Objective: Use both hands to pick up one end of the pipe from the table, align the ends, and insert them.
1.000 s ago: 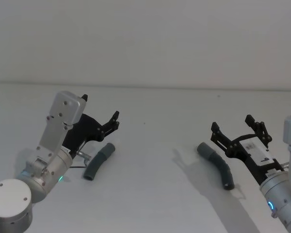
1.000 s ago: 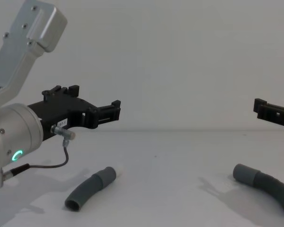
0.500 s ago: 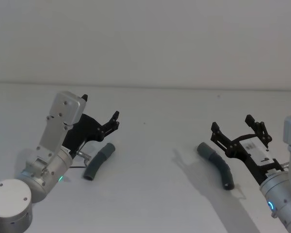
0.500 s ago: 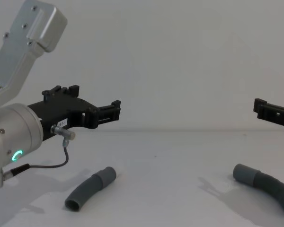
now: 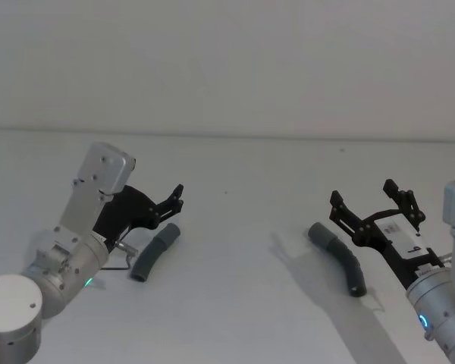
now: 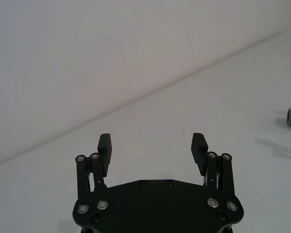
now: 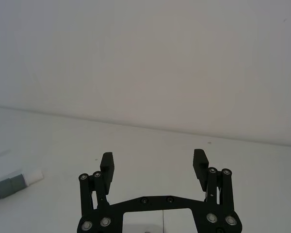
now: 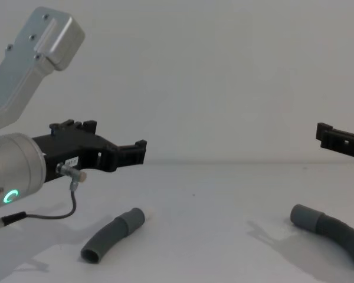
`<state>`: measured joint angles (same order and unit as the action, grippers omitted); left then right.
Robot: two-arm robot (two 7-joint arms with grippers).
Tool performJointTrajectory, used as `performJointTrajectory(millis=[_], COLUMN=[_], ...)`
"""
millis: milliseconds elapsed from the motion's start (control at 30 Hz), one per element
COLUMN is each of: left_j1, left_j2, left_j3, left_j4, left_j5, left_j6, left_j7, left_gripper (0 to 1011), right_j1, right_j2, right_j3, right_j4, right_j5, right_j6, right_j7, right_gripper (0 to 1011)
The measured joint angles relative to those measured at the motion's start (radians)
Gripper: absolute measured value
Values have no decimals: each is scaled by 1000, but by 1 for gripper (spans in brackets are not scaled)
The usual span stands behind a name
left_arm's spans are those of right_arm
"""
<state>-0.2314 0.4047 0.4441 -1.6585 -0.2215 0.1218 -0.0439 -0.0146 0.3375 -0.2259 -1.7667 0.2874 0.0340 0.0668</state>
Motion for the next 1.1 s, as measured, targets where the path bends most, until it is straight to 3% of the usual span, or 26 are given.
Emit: performJointTrajectory(millis=[400, 633, 1100], left_j1=[-11, -51, -108], left_j2=[41, 57, 51], left_j3=[-15, -12, 13], left_j4=[-30, -12, 36], left_j5=[-44, -69, -79], left_j6=[182, 292, 386], left_j7=[-66, -125, -190], left_gripper=[1001, 1001, 1001], right_j1=[0, 0, 0], right_j2=[0, 0, 0], right_j3=[0, 0, 0], right_j4=[0, 0, 0], right_j5=[0, 0, 0], right_j6=[0, 0, 0], right_j7=[0, 0, 0], right_gripper=[1001, 1001, 1001])
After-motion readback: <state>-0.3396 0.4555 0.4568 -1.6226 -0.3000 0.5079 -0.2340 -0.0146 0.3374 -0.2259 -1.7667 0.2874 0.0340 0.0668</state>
